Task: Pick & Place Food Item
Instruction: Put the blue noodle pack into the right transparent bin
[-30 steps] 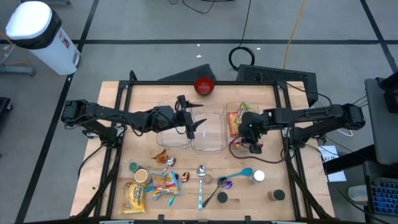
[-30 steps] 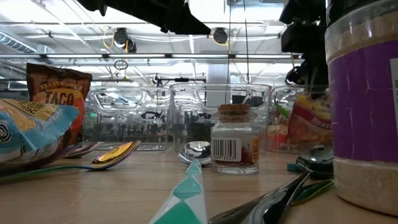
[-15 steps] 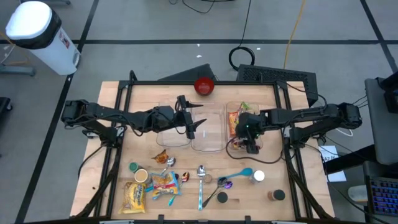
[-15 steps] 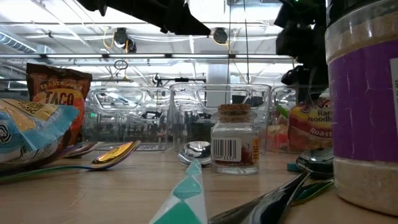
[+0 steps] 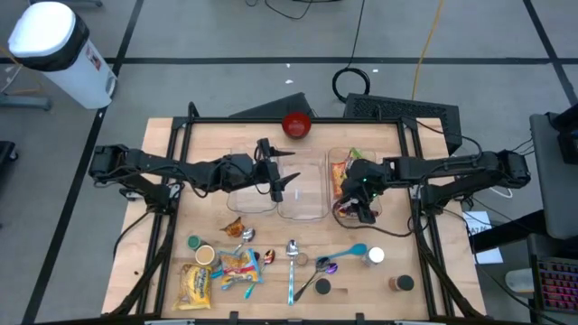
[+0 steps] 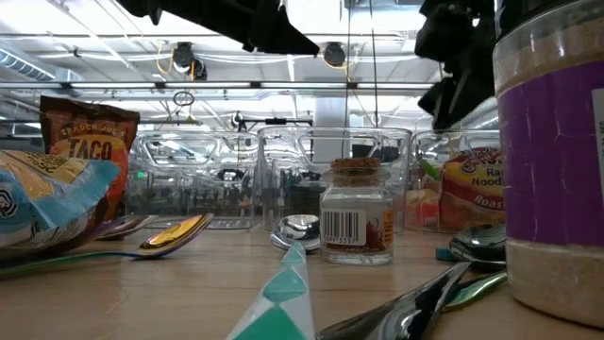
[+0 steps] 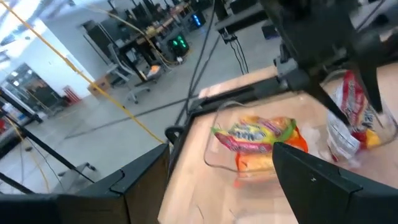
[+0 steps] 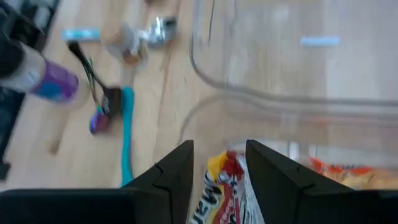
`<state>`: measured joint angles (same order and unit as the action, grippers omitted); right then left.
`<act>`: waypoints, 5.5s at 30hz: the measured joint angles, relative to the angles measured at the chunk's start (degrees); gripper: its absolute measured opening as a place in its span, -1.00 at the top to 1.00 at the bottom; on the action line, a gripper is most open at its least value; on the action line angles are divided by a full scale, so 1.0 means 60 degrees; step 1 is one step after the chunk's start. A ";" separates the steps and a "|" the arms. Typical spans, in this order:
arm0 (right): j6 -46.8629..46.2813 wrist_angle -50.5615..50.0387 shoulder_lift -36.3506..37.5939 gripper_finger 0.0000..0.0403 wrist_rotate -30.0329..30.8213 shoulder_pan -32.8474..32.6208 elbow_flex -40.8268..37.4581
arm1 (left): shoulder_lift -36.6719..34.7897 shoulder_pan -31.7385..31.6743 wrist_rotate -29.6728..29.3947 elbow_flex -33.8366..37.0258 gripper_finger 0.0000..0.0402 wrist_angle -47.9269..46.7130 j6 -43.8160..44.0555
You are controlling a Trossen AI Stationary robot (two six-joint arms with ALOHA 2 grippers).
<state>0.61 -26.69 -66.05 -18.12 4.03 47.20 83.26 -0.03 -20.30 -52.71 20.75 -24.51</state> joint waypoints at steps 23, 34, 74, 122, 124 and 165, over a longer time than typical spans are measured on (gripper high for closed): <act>-0.1683 0.1628 0.1429 0.30 -0.0001 0.0000 -0.0004 | -0.2932 0.2709 0.3677 0.0009 -0.44 -0.8017 0.6125; -0.0289 0.3411 0.2216 0.30 -0.0487 -0.0674 -0.0007 | -0.1232 0.4925 0.1915 0.0000 -0.44 -0.7868 0.9680; 0.1023 0.8478 0.3524 0.30 0.3524 -0.4630 -0.3107 | 0.1453 0.5450 0.2129 0.0000 0.26 -0.7908 1.3024; 0.0842 0.9692 0.3520 0.30 0.3949 -0.3810 -0.3107 | -0.1505 0.1225 -0.0403 -0.0026 0.97 -0.1571 0.3172; 0.0226 0.9981 0.3492 0.30 0.5004 -0.3678 -0.3104 | -0.1431 0.1002 -0.0407 -0.0015 0.98 -0.1698 0.2902; -0.2004 0.6508 -0.2891 -0.03 0.6043 -0.0907 0.1402 | -0.0186 0.0372 -0.0559 -0.0018 0.98 -0.1230 0.1520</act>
<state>-11.42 12.36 -83.40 18.14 -1.41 55.61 82.15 2.20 -23.66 -52.82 13.37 -15.39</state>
